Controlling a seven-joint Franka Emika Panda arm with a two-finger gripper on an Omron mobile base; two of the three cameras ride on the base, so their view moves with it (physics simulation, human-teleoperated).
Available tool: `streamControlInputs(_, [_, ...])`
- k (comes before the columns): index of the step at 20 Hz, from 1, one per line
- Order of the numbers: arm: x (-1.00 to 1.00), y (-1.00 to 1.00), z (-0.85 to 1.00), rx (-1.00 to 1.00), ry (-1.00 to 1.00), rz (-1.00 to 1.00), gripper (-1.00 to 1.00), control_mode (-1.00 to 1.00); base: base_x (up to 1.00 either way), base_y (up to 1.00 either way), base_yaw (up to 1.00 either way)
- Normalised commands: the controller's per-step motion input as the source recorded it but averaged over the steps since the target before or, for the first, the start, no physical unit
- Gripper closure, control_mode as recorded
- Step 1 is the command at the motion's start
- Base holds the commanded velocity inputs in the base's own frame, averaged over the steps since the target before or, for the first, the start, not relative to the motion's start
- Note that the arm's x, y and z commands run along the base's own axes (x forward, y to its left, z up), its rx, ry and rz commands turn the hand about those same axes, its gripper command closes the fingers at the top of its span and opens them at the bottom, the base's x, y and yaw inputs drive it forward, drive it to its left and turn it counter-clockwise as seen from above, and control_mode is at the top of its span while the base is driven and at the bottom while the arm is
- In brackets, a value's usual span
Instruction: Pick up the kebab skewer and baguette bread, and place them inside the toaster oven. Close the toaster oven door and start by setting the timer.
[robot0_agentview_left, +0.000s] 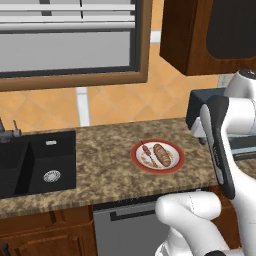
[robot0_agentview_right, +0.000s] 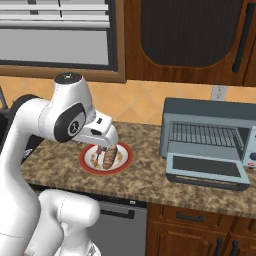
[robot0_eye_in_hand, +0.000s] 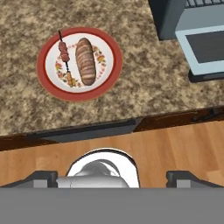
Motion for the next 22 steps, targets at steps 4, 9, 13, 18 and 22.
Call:
streamControlInputs(4, [-0.06,0.00,-0.03,-0.08,-0.13,0.00,-1.00,-1.00,0.00,0.00,0.00])
streamControlInputs(9, [-0.09,0.00,0.00,-0.01,0.00,0.00,-1.00,-1.00,0.00,0.00,0.00])
streamControlInputs(13, [-0.05,0.00,0.00,0.00,0.00,0.00,-1.00,1.00,-0.17,-0.14,0.00])
streamControlInputs(18, [0.00,0.00,0.00,0.00,0.00,0.00,-1.00,1.00,-0.13,-0.56,-0.03])
streamControlInputs(22, [0.00,0.00,0.00,0.00,0.00,0.00,-1.00,1.00,0.11,-0.45,-0.03])
